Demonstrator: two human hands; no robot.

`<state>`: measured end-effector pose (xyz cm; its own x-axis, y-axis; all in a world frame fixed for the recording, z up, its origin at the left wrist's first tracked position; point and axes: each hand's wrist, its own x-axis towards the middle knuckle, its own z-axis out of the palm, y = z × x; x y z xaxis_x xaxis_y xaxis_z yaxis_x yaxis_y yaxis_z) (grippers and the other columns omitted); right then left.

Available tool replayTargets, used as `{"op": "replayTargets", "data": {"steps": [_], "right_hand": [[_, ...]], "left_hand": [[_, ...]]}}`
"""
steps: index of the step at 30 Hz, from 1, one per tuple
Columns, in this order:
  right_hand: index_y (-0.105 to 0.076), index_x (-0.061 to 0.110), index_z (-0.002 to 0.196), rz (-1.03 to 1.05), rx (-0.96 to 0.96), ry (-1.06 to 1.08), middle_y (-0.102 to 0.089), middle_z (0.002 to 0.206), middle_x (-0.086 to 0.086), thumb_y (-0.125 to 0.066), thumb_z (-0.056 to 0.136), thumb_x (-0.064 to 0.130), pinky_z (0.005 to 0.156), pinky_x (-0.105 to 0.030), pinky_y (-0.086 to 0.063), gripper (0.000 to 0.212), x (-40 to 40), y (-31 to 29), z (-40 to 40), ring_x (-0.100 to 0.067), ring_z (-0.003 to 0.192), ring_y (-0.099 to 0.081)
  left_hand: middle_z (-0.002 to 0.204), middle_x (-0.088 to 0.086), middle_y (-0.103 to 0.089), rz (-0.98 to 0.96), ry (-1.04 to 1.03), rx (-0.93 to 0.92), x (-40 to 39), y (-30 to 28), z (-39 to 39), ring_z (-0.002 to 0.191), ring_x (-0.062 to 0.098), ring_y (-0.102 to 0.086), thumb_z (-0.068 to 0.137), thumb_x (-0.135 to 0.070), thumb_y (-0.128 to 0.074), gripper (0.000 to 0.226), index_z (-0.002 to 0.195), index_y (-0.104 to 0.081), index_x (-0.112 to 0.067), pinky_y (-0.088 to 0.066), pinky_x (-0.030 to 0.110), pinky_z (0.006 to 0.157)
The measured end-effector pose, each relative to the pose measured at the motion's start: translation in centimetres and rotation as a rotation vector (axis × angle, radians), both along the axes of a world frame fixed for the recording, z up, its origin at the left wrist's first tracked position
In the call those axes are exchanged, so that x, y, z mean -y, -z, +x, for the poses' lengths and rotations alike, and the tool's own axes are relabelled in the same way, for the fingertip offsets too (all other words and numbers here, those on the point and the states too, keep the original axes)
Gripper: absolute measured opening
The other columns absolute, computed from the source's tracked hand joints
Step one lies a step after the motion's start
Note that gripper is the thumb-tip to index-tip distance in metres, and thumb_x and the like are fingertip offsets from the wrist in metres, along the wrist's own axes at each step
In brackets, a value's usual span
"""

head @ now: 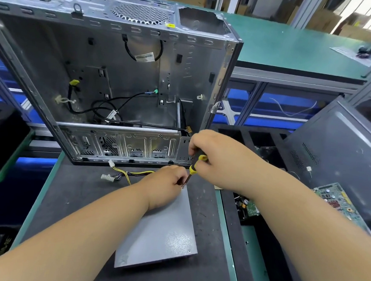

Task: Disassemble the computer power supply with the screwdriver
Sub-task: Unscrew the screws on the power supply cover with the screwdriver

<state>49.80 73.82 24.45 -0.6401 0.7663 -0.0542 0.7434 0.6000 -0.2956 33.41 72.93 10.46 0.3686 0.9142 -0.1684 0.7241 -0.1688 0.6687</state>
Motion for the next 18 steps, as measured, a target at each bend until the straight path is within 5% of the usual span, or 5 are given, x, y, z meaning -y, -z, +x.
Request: {"op": "replayTargets", "data": {"steps": [2, 5, 10, 14, 18], "right_hand": [[-0.051, 0.024, 0.096, 0.041, 0.015, -0.008, -0.050, 0.096, 0.009, -0.057, 0.094, 0.038, 0.072, -0.032, -0.046, 0.015, 0.1, 0.4, 0.0, -0.013, 0.082, -0.052], [-0.048, 0.022, 0.097, 0.206, 0.113, 0.068, -0.053, 0.090, 0.006, -0.043, 0.097, 0.056, 0.063, -0.034, -0.044, 0.034, -0.1, 1.0, 0.0, -0.019, 0.077, -0.054], [-0.051, 0.025, 0.101, 0.099, 0.009, 0.127, -0.056, 0.093, 0.008, -0.056, 0.098, 0.037, 0.067, -0.031, -0.045, 0.013, -0.5, 1.2, 0.2, -0.015, 0.083, -0.056], [-0.050, 0.033, 0.096, -0.022, -0.105, 0.108, -0.049, 0.094, 0.016, -0.065, 0.091, 0.025, 0.067, -0.021, -0.040, 0.017, -0.4, 0.8, 0.2, -0.005, 0.085, -0.052], [-0.053, 0.027, 0.095, 0.065, -0.003, 0.085, -0.053, 0.092, 0.010, -0.056, 0.094, 0.038, 0.064, -0.026, -0.041, 0.011, 0.1, 0.7, 0.3, -0.012, 0.081, -0.053]], "left_hand": [[0.094, -0.008, -0.046, 0.006, -0.008, -0.030, 0.2, 0.1, 0.0, 0.096, 0.020, -0.044, 0.086, -0.007, -0.047, 0.023, 0.104, -0.055, -0.019, -0.043, 0.041, 0.087], [0.089, -0.013, -0.043, 0.025, -0.002, -0.047, 0.4, -0.1, 0.1, 0.095, 0.016, -0.041, 0.087, -0.007, -0.046, 0.024, 0.082, -0.044, -0.031, -0.038, 0.034, 0.080], [0.087, -0.015, -0.040, 0.027, 0.011, -0.083, 0.3, 0.0, 0.1, 0.097, 0.015, -0.038, 0.088, -0.007, -0.045, 0.033, 0.074, -0.031, -0.034, -0.033, 0.032, 0.078], [0.089, -0.014, -0.038, 0.035, 0.022, -0.096, 0.2, 0.2, 0.1, 0.098, 0.015, -0.037, 0.089, -0.008, -0.045, 0.030, 0.076, -0.032, -0.031, -0.033, 0.032, 0.077], [0.089, -0.013, -0.037, 0.046, 0.021, -0.106, 0.2, 0.2, 0.2, 0.096, 0.015, -0.036, 0.088, -0.008, -0.045, 0.032, 0.076, -0.029, -0.033, -0.031, 0.032, 0.076]]}}
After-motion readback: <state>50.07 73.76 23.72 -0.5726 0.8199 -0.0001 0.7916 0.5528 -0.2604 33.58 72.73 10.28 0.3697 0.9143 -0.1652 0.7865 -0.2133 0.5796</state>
